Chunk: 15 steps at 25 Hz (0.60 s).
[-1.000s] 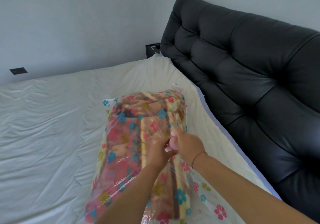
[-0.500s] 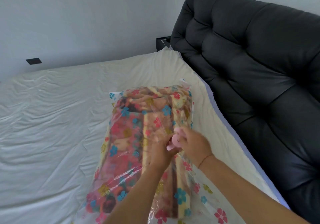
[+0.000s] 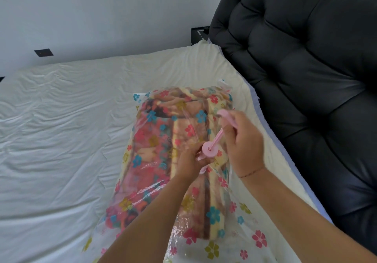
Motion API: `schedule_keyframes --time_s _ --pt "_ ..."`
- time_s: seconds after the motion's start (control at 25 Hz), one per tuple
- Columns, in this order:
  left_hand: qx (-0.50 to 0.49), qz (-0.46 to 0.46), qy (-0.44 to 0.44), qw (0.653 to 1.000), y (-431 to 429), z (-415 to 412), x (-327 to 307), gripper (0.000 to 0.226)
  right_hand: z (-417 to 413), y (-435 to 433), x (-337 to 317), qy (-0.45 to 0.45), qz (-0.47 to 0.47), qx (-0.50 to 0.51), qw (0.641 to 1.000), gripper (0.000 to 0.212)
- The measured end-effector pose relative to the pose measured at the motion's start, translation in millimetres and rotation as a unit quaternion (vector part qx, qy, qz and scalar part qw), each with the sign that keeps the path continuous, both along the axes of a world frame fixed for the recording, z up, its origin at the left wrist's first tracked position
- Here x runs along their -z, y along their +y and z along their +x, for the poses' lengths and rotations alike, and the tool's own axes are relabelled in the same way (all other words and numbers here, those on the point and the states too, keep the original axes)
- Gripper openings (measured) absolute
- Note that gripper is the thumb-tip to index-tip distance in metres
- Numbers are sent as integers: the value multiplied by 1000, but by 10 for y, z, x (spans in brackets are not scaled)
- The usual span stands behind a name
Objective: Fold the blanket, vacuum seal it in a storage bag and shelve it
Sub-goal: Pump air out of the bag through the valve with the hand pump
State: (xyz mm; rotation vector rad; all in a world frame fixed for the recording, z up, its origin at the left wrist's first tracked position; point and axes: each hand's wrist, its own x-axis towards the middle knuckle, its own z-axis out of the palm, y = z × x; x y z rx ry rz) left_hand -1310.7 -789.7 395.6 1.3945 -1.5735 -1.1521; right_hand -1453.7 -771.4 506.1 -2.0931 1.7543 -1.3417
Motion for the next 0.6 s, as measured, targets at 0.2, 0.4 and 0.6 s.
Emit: schedule_keyframes --time_s 0.2,0.4,0.6 --pt "2 -4 14 1000 38 -19 40 42 73 10 302 46 221 -50 973 35" --pt "3 5 13 1000 33 -15 40 47 28 50 153 -21 47 -12 999 32" --pt "-6 -2 24 1000 48 2 46 49 14 35 63 -33 99 -34 994 31"
